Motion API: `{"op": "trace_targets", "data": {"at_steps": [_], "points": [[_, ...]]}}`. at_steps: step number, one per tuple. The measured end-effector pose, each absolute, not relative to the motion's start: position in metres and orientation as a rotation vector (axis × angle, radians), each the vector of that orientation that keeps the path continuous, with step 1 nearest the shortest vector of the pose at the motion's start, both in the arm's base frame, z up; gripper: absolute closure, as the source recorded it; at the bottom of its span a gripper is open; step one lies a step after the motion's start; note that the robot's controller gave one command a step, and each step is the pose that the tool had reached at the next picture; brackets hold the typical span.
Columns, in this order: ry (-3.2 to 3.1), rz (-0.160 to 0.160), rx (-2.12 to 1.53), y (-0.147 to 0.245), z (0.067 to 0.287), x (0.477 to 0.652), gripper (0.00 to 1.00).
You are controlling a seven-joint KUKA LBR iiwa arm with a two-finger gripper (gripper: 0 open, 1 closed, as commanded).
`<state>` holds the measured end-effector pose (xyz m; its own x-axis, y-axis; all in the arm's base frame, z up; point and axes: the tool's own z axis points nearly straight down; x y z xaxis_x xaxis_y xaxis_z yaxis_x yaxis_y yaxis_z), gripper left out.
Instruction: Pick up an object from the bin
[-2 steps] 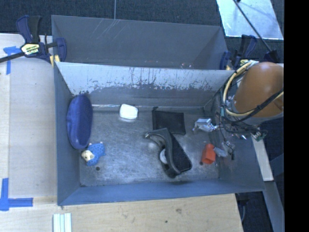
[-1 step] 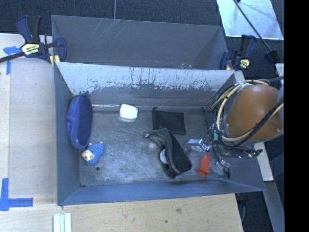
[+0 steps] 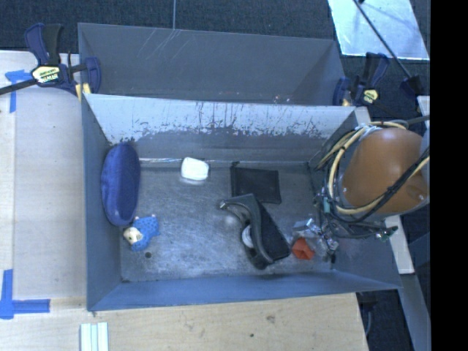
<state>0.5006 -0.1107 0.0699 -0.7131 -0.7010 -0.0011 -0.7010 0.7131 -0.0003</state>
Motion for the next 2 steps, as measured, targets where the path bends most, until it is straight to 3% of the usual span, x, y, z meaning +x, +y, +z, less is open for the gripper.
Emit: {"op": "trace_targets", "data": {"at_steps": [1, 2], "points": [[2.893, -0.001, -1.211, -0.03, 0.08, 0.512, 1.0], [2.877, -0.005, -1.23, 0.015, 0.208, 0.527, 1.0]]}}
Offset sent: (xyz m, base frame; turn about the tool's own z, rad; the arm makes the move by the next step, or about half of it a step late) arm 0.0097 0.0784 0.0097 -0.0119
